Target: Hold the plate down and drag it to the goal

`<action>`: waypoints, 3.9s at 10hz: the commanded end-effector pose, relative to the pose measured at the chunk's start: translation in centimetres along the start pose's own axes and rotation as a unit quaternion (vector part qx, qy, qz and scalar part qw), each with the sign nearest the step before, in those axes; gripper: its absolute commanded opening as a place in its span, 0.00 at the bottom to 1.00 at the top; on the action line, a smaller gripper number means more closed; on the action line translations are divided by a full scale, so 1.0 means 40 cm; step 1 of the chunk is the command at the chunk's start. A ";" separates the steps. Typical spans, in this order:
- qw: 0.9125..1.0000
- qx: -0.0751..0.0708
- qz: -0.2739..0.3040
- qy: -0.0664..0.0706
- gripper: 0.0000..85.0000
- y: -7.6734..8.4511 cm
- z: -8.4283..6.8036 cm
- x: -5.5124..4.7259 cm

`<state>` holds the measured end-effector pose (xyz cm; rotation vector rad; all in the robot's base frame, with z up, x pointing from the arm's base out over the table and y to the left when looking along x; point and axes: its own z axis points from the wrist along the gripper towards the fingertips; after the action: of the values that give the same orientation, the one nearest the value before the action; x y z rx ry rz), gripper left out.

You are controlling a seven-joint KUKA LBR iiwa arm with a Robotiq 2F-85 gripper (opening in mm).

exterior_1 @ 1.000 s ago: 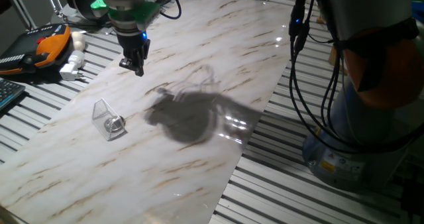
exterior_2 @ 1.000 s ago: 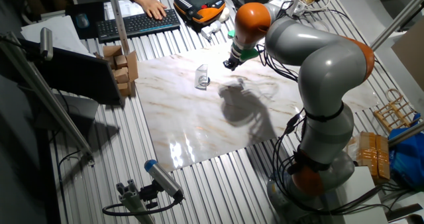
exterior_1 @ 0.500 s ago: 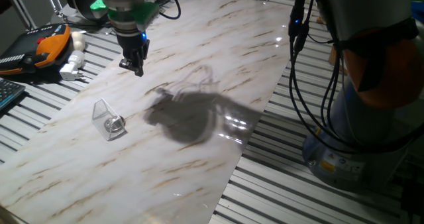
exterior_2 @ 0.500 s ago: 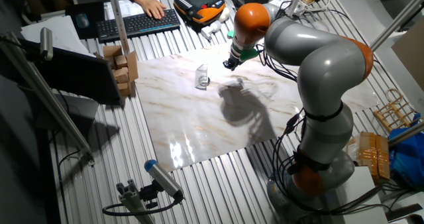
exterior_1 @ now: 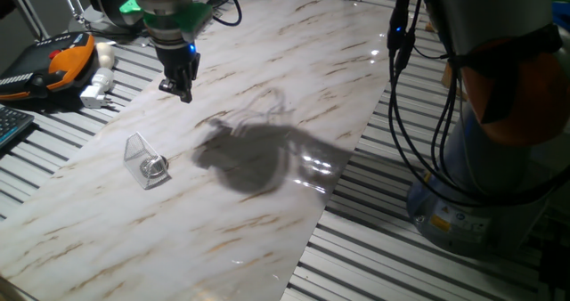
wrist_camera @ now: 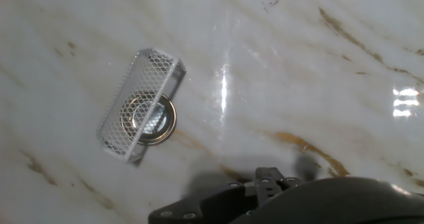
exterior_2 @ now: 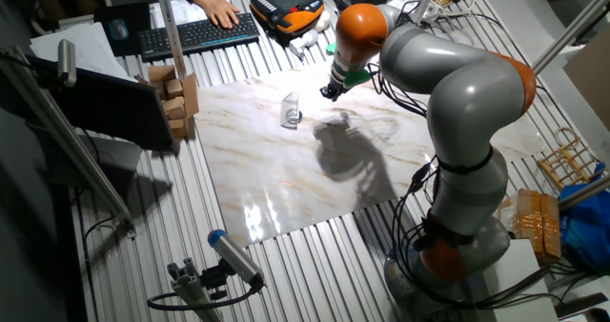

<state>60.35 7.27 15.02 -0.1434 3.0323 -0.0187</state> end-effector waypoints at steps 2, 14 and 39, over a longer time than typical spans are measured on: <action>1.000 0.002 0.000 -0.001 0.00 0.001 0.001 0.000; 0.999 -0.020 0.042 0.026 0.00 0.013 -0.015 -0.010; 1.000 0.002 0.014 0.011 0.00 0.006 -0.011 0.022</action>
<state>59.40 7.45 15.35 -0.1026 3.0557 -0.0261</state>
